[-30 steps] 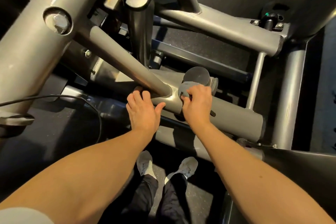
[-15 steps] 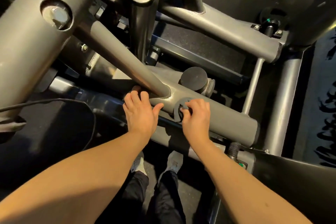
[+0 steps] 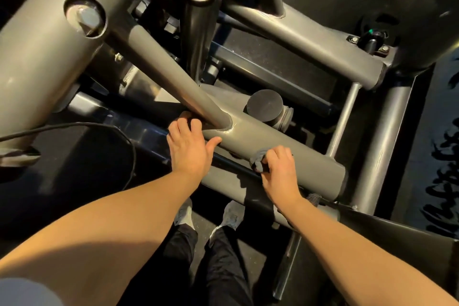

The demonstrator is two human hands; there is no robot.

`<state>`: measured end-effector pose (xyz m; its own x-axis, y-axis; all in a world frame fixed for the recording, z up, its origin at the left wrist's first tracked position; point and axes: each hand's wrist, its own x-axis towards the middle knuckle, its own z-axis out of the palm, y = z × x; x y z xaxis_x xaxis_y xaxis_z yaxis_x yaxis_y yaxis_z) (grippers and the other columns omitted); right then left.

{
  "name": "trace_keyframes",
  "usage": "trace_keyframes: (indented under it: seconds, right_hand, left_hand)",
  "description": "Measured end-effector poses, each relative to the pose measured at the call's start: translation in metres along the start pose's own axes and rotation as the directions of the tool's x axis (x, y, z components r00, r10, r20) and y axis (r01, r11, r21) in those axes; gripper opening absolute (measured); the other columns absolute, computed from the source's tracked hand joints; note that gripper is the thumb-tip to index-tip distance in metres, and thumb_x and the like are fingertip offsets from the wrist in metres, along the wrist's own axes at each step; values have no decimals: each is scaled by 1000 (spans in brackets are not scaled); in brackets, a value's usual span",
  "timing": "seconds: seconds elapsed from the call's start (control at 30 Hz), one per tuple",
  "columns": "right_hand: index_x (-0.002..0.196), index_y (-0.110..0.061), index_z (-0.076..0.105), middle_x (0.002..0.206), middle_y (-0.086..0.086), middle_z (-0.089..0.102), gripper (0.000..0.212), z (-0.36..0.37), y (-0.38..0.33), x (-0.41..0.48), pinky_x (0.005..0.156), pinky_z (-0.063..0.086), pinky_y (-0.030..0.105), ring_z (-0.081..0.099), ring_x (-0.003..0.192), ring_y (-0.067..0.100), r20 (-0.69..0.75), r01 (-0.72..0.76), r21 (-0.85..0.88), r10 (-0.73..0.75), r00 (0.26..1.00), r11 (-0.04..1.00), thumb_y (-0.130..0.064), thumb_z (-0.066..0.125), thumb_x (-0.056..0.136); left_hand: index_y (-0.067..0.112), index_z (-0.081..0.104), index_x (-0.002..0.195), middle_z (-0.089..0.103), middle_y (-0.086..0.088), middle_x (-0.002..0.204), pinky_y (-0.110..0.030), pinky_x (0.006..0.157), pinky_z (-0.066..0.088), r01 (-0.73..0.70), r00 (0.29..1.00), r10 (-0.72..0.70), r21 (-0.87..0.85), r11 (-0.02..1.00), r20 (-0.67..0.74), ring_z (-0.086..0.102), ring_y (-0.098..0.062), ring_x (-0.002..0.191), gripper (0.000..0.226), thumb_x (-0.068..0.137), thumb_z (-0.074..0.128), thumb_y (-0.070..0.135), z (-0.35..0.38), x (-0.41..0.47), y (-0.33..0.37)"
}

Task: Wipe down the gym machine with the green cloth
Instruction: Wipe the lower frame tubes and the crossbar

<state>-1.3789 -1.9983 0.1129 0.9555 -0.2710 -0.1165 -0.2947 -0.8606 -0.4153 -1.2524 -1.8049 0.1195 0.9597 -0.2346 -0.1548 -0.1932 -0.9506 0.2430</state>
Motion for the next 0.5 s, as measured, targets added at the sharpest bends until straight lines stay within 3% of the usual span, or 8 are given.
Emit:
trace_keyframes:
  seconds: [0.13,0.27,0.5]
  right_hand:
    - [80,-12,55,90,7,52,39,22,-42,32,71,27,34,43,85,25,53,182,-78,-178,983,980,3,83,58]
    - [86,-12,58,97,7,54,35,36,-71,55,76,34,37,46,92,26,56,253,-35,-251,967,967,0,81,63]
    - [88,-11,57,96,7,54,30,14,-21,33,76,30,32,46,89,25,27,282,-33,-281,959,959,-7,81,71]
  left_hand:
    - [13,46,114,48,-18,120,-49,96,47,-29,1000,28,40,999,9,43,-35,114,51,94,58,59,0,3,-6]
    - [13,45,111,50,-19,117,-47,92,46,-44,999,44,48,998,-6,43,-35,106,39,98,55,48,2,6,-12]
    - [16,44,109,49,-18,113,-47,90,47,-63,998,63,40,997,-5,42,-32,102,34,98,55,47,2,5,-15]
